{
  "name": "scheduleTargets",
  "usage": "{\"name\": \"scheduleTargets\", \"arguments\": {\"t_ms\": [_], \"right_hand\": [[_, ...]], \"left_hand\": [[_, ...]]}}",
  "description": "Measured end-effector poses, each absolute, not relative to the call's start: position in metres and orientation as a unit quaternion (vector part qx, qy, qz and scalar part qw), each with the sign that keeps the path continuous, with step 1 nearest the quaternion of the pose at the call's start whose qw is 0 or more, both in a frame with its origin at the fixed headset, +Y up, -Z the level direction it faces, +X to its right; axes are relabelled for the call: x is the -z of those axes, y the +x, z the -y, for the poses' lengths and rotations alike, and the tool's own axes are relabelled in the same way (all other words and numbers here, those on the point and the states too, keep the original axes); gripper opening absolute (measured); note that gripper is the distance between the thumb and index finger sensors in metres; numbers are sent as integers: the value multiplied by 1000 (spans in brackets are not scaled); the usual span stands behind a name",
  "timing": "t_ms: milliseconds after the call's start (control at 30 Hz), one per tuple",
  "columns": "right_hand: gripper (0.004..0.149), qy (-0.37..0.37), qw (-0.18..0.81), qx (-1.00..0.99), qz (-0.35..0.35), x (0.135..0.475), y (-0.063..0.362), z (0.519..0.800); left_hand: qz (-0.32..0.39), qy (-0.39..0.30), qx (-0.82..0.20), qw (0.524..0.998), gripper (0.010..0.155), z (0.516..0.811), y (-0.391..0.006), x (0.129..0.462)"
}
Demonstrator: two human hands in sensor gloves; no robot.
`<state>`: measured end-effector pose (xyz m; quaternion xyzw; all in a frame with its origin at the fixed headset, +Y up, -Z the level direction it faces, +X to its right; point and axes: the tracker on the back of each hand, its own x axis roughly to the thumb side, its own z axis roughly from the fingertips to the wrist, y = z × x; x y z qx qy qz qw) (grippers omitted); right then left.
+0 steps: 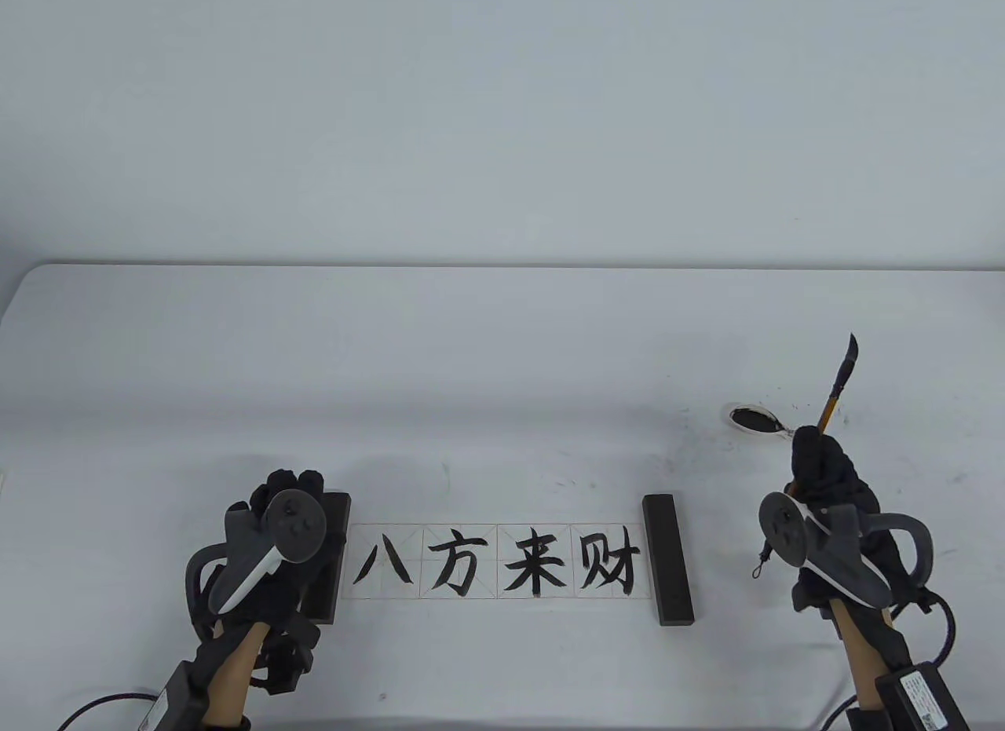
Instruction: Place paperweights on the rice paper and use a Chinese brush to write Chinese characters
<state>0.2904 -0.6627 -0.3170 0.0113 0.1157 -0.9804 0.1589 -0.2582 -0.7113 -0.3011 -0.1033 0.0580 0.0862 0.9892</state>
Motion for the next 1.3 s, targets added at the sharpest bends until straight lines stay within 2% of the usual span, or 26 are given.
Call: {"name": "scheduleTargets", "arguments": {"t_ms": [200,767,1067,1300], "right_hand": [[68,11,202,977,-69,333,288,698],[63,4,288,957,27,353,287,760],[62,10,308,949,65,360,284,768],[61,12,313,946,79,356,282,762]], "left_hand": [[-60,-106,-87,989,83,711,-258,301],[-59,-112,-85,988,83,712,-257,301],[-58,-113,-85,988,83,712,-257,301],[-57,-113,-85,988,83,712,-257,301]]}}
